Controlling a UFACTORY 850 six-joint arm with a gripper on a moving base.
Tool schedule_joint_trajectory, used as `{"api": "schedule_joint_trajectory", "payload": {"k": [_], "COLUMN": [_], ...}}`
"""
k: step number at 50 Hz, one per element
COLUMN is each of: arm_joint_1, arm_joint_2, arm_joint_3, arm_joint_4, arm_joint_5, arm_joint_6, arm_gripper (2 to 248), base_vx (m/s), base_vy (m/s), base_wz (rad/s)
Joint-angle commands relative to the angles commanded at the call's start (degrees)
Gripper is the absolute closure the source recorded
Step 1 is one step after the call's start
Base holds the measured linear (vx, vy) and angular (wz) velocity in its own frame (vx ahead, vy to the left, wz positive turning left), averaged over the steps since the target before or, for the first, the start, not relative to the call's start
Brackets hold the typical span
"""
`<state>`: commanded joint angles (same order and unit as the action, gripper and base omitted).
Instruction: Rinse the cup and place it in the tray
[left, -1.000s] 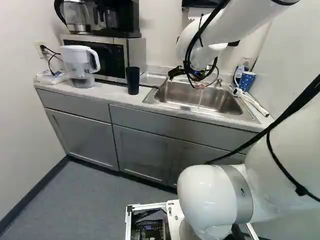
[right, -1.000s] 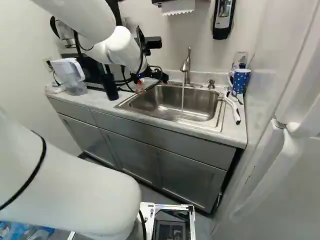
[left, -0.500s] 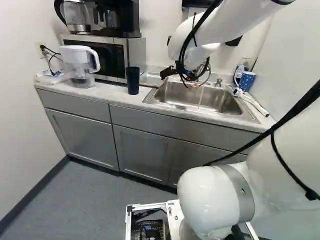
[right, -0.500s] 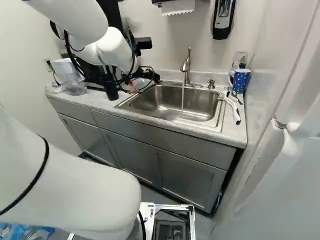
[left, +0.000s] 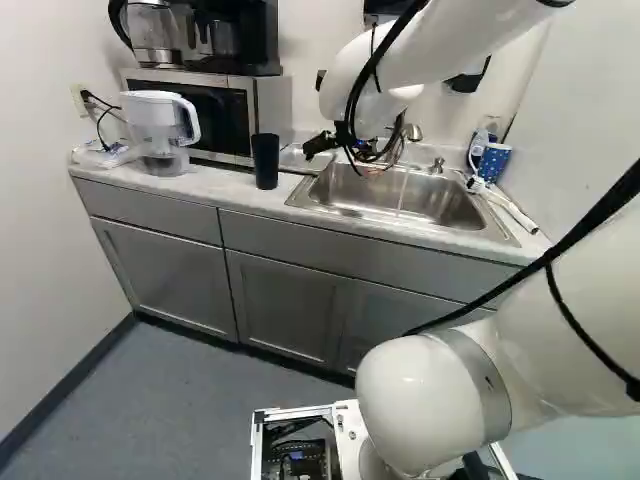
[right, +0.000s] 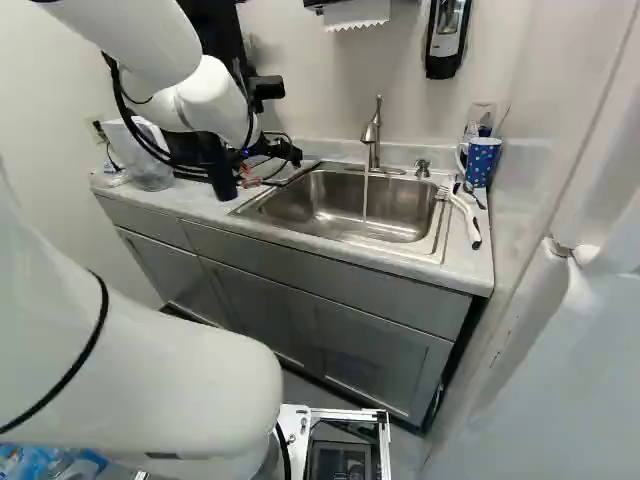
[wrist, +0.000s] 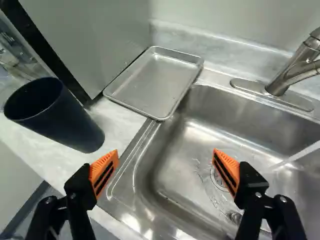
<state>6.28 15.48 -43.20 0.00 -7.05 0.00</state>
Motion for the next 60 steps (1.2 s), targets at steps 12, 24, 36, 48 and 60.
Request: {"api": "schedule_joint_trajectory", "payload": {"k": [12, 24, 36, 48, 60], "arm_joint_1": [2.5, 4.9, 7.4, 9.7, 12.0], "arm_joint_2": [-0.5, -1.3, -2.2, -3.2, -4.4], "arm_joint_3": [-0.5, -1.1, -1.9, -2.8, -3.9], "arm_joint_4": [0.0, 0.0, 0.0, 0.0, 0.0], "arm_joint_5": [0.0, 0.0, 0.0, 0.0, 0.0], "arm_joint_6": [0.0, 0.0, 0.0, 0.0, 0.0], "arm_gripper": [3, 3, 3, 3, 3], "base_vx": [0.000, 0.000, 0.000, 0.000, 0.000], "base_vy": [0.000, 0.000, 0.000, 0.000, 0.000], "base_wz": [0.000, 0.000, 0.000, 0.000, 0.000]}}
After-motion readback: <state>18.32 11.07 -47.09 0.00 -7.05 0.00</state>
